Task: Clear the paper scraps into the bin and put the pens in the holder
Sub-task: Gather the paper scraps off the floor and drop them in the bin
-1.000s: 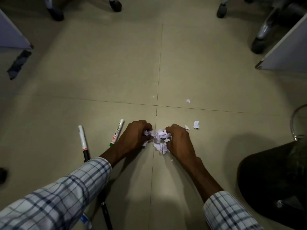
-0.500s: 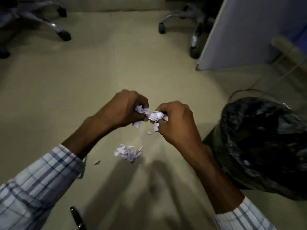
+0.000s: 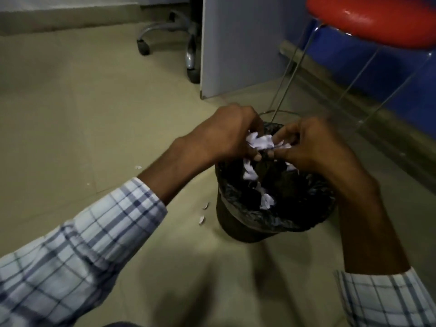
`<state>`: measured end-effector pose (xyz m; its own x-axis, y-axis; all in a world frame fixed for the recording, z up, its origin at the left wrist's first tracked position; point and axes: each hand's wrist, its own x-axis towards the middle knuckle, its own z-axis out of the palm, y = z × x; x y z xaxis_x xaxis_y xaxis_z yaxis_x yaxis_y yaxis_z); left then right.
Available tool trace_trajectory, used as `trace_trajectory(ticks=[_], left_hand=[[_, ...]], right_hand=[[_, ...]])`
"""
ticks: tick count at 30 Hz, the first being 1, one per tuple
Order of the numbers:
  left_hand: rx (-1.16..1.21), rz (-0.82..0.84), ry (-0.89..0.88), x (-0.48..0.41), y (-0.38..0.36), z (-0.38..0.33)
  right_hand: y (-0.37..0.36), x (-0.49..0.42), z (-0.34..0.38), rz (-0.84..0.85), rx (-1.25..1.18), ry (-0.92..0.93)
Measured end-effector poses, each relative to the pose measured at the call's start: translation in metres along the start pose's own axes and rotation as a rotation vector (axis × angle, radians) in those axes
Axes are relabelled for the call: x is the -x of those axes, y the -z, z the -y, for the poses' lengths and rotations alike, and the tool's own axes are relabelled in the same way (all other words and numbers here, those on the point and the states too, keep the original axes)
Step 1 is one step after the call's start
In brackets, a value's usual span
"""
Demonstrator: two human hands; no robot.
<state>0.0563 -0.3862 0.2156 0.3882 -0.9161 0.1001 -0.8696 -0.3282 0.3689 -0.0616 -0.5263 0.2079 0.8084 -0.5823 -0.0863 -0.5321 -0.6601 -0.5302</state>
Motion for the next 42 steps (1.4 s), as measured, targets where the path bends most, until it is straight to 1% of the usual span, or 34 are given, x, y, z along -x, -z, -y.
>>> trace_trajectory(ticks=[3,6,11,14,17,20,23,25,29,33,37,40,42], left_hand=[[-0.026,0.056,-0.023,-0.009,-0.011,-0.006],[0.020,0.052,-0.019,-0.007,-0.011,-0.003],[0.151,-0.071,0.050,0.012,0.000,0.019],[0.154,-0.119,0.139,0.032,0.005,0.044],[0.124,-0.128,0.253,0.061,0.008,0.075],[0.083,-0.101,0.373,0.096,0.004,0.104],[0.046,-0.052,0.493,0.134,-0.010,0.134],[0.038,-0.007,0.584,0.158,-0.024,0.152],[0.026,0.084,0.783,0.209,-0.056,0.189],[-0.018,0.184,0.962,0.255,-0.088,0.212],[-0.045,0.262,1.051,0.282,-0.115,0.219],[-0.079,0.308,1.064,0.290,-0.127,0.219],[-0.118,0.370,1.069,0.291,-0.132,0.215]], right_hand=[[0.003,0.000,-0.015,0.064,0.010,-0.070],[0.004,0.001,-0.019,0.023,0.012,-0.083],[-0.001,0.009,0.006,-0.107,-0.092,0.038],[-0.014,0.021,0.040,-0.110,-0.185,0.163],[-0.040,0.036,0.075,-0.035,-0.237,0.250],[-0.079,0.048,0.100,0.027,-0.255,0.354],[-0.126,0.050,0.110,0.139,-0.194,0.384],[-0.159,0.049,0.107,0.185,-0.141,0.396],[-0.226,0.046,0.081,0.252,-0.049,0.350],[-0.276,0.043,0.040,0.329,0.173,0.191],[-0.297,0.036,0.014,0.302,0.273,0.088],[-0.305,0.031,0.006,0.278,0.293,0.046],[-0.308,0.030,0.001,0.268,0.298,0.030]])
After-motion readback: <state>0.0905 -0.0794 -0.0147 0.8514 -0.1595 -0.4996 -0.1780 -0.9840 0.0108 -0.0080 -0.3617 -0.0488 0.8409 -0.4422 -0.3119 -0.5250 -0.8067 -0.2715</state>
